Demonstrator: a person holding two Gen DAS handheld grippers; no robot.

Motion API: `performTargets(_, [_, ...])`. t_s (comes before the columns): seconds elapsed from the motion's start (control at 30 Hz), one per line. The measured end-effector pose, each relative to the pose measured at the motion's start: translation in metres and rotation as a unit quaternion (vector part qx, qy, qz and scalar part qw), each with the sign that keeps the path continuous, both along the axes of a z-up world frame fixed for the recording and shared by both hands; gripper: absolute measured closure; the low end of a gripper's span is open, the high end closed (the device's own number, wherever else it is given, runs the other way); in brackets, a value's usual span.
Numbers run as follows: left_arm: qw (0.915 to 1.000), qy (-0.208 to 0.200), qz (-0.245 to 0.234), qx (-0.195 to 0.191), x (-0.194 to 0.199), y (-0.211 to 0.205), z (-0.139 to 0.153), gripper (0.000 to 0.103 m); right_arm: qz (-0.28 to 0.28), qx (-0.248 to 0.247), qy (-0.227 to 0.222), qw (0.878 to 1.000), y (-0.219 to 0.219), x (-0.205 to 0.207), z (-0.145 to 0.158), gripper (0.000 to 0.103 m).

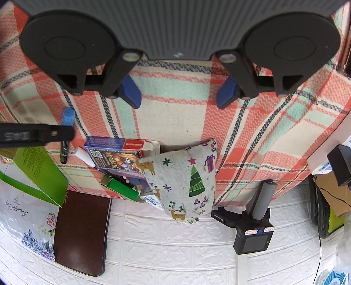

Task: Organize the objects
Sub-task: 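Grasp the blue-capped marker with the right gripper, then place the marker into the green box and open the right gripper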

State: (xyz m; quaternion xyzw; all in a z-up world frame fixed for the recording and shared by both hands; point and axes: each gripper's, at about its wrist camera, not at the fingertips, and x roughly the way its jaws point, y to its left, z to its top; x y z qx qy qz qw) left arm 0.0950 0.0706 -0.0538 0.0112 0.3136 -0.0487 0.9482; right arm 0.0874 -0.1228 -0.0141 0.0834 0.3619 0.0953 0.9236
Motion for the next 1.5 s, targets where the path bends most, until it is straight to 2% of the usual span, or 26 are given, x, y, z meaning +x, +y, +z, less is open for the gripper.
performTargets(0.03, [1.0000, 0.006, -0.001, -0.005, 0.002, 0.002, 0.001, 0.027, -0.002, -0.006, 0.006, 1.000, 0.000, 0.005, -0.004, 0.048])
performTargets(0.1, [0.9995, 0.022, -0.001, -0.024, 0.005, 0.006, 0.006, 0.029, 0.006, -0.029, -0.010, 1.000, 0.004, 0.003, -0.008, 0.066])
performTargets(0.17, [0.9972, 0.041, -0.015, -0.061, 0.007, 0.008, 0.013, 0.037, 0.018, -0.041, -0.017, 0.999, 0.006, -0.007, -0.007, 0.078])
performTargets(0.3, [0.9860, 0.080, -0.079, -0.123, 0.010, -0.008, 0.024, 0.038, 0.033, -0.017, -0.015, 0.999, -0.001, -0.040, -0.009, 0.079])
performTargets(0.43, [0.9687, 0.133, -0.127, -0.167, 0.014, -0.038, 0.020, 0.038, 0.037, 0.091, 0.034, 0.995, -0.023, -0.060, -0.009, 0.082])
performTargets(0.5, [0.9583, 0.166, -0.138, -0.187, 0.018, -0.050, 0.013, 0.038, 0.042, 0.123, 0.041, 0.991, -0.029, -0.069, -0.006, 0.083])
performTargets(0.57, [0.9601, 0.165, -0.133, -0.183, 0.016, -0.059, 0.012, 0.040, 0.052, 0.139, 0.036, 0.988, -0.033, -0.077, -0.001, 0.083])
performTargets(0.6, [0.9606, 0.166, -0.133, -0.179, 0.015, -0.063, 0.013, 0.047, 0.057, 0.146, 0.034, 0.987, -0.034, -0.079, 0.001, 0.083])
performTargets(0.63, [0.9582, 0.174, -0.135, -0.182, 0.016, -0.067, 0.012, 0.066, 0.061, 0.152, 0.033, 0.986, -0.035, -0.082, 0.003, 0.083])
performTargets(0.67, [0.9555, 0.182, -0.136, -0.188, 0.016, -0.068, 0.013, 0.074, 0.064, 0.153, 0.031, 0.986, -0.035, -0.084, 0.004, 0.083])
performTargets(0.7, [0.9542, 0.183, -0.138, -0.193, 0.015, -0.069, 0.015, 0.076, 0.065, 0.151, 0.029, 0.986, -0.035, -0.086, 0.004, 0.083])
performTargets(0.77, [0.9580, 0.169, -0.146, -0.180, 0.011, -0.078, 0.026, 0.081, 0.065, 0.154, 0.022, 0.986, -0.038, -0.089, 0.004, 0.083])
performTargets(0.87, [0.9623, 0.144, -0.170, -0.156, 0.010, -0.099, 0.048, 0.084, 0.056, 0.167, -0.003, 0.984, -0.049, -0.093, 0.009, 0.083])
performTargets(1.07, [0.9604, 0.111, -0.228, -0.114, 0.026, -0.167, 0.087, 0.084, 0.006, 0.174, -0.072, 0.982, -0.092, -0.090, 0.029, 0.083])
performTargets(1.23, [0.9571, 0.080, -0.268, -0.076, 0.042, -0.233, 0.101, 0.083, -0.059, 0.187, -0.110, 0.974, -0.149, -0.069, 0.041, 0.083])
performTargets(1.3, [0.9599, 0.071, -0.264, -0.060, 0.052, -0.252, 0.101, 0.077, -0.080, 0.187, -0.112, 0.973, -0.167, -0.056, 0.040, 0.083])
performTargets(1.37, [0.9675, 0.057, -0.245, -0.028, 0.060, -0.265, 0.096, 0.068, -0.104, 0.183, -0.110, 0.971, -0.181, -0.042, 0.033, 0.078])
performTargets(1.4, [0.9712, 0.046, -0.234, -0.005, 0.063, -0.270, 0.094, 0.068, -0.122, 0.171, -0.109, 0.972, -0.185, -0.037, 0.029, 0.077])
performTargets(1.43, [0.9738, 0.042, -0.223, 0.017, 0.065, -0.273, 0.091, 0.068, -0.133, 0.162, -0.104, 0.972, -0.190, -0.033, 0.025, 0.080])
performTargets(1.5, [0.9757, 0.038, -0.213, 0.032, 0.065, -0.271, 0.089, 0.066, -0.139, 0.171, -0.116, 0.968, -0.198, -0.037, 0.023, 0.073])
